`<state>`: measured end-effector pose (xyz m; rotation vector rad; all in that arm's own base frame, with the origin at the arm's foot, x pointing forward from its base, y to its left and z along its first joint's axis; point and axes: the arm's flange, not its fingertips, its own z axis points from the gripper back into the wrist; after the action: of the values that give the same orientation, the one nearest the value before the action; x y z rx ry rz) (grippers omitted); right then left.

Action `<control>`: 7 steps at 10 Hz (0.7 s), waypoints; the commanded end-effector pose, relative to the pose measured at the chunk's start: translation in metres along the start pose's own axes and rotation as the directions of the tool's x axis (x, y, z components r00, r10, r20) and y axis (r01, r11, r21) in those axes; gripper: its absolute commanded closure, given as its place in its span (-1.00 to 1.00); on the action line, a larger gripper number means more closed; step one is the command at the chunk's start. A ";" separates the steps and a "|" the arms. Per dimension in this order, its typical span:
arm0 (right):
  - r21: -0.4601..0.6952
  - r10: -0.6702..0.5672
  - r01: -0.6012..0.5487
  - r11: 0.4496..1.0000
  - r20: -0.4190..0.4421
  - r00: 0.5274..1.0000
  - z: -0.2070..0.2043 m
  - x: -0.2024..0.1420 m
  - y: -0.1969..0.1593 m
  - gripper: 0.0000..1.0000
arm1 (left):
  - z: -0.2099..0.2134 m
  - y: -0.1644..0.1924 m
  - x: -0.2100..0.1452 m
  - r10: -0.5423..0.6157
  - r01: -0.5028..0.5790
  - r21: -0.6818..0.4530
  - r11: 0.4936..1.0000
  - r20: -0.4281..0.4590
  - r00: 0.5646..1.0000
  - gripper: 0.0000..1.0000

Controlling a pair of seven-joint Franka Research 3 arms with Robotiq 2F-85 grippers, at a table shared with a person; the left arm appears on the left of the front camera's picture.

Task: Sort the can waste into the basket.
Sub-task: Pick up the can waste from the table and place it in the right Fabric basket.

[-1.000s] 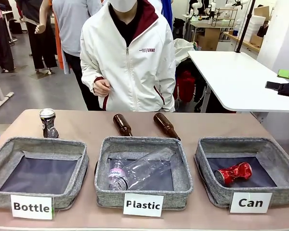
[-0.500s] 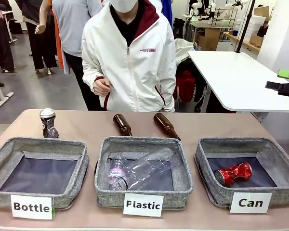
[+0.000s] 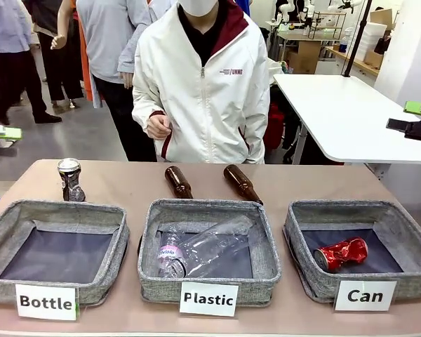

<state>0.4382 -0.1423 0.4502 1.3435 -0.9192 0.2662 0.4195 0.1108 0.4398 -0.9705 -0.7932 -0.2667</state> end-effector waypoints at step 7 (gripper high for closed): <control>-0.002 -0.016 0.016 1.000 -0.019 1.000 0.002 0.005 0.005 -1.00 | -0.006 0.044 0.003 -0.444 0.446 -0.040 0.894 0.053 0.895 -1.00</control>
<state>0.4382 -0.1424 0.4502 1.3434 -0.9191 0.2660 0.4480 0.1350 0.4072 -0.8219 -1.0339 -0.6805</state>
